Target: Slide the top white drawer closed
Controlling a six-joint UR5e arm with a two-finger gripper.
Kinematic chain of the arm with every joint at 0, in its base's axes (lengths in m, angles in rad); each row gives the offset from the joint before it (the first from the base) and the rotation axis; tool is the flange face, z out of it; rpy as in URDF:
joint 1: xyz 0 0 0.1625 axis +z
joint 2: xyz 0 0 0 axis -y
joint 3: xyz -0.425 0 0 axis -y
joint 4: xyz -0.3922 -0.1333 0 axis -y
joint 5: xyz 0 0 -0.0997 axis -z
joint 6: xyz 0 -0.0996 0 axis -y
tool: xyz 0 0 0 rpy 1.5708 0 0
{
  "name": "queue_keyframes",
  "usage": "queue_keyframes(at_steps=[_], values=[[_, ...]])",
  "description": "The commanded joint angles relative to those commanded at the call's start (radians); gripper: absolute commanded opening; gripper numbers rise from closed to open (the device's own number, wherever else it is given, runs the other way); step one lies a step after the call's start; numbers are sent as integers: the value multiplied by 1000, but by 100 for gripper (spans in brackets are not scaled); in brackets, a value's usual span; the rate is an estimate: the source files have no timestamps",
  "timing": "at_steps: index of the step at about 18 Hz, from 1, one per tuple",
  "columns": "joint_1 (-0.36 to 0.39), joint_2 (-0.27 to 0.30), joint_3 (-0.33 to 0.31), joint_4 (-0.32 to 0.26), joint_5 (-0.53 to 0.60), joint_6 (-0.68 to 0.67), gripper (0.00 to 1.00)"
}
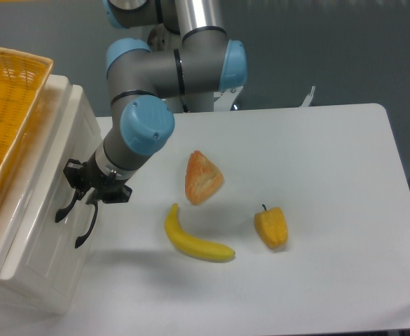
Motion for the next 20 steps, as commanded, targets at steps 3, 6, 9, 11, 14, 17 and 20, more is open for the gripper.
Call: queue_keyframes(at_steps=[3, 6, 9, 11, 14, 17, 20], values=[[51, 0, 9, 55, 55, 14, 100], [112, -2, 29, 104, 61, 32, 100], [179, -6, 63, 107, 117, 106, 100], [230, -6, 71, 107, 147, 167, 100], [275, -15, 74, 120, 213, 264, 100], [330, -37, 74, 152, 305, 452, 100], [382, -67, 75, 160, 308, 610, 100]])
